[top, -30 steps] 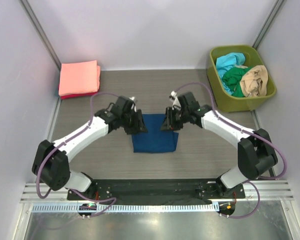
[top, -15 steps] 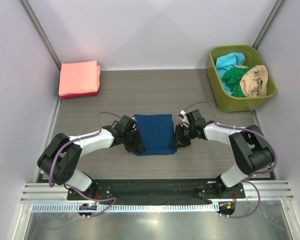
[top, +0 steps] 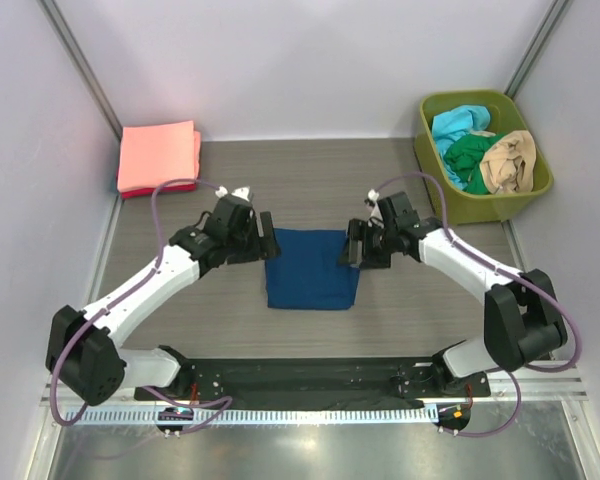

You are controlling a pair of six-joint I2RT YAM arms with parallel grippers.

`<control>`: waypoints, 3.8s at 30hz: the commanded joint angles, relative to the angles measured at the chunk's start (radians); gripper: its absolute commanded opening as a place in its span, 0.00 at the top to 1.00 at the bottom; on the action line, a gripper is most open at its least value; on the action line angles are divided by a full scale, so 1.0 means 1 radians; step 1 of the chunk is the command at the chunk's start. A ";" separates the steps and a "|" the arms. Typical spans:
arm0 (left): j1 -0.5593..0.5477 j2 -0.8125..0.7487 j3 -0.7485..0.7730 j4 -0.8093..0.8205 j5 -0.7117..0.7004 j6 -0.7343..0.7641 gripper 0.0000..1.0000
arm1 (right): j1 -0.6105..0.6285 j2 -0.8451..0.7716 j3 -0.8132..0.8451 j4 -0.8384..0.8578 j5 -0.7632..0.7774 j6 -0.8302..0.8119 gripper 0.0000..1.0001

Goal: Fold and stack the t-shirts
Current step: Fold the tshirt, then neatly place the folded tshirt to the corner

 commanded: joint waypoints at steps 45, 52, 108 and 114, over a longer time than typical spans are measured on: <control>0.337 0.385 0.151 0.362 0.346 0.179 1.00 | -0.001 -0.374 -0.053 -0.091 0.047 -0.036 0.23; 0.461 0.374 0.367 0.172 0.297 0.317 1.00 | -0.003 -0.391 -0.113 0.003 0.010 -0.005 0.23; 0.943 1.150 1.575 0.171 0.296 0.456 1.00 | -0.001 -0.117 -0.169 0.136 -0.046 0.003 0.23; 0.955 1.284 1.610 0.266 0.096 0.487 1.00 | 0.000 -0.060 -0.169 0.190 -0.046 0.033 0.24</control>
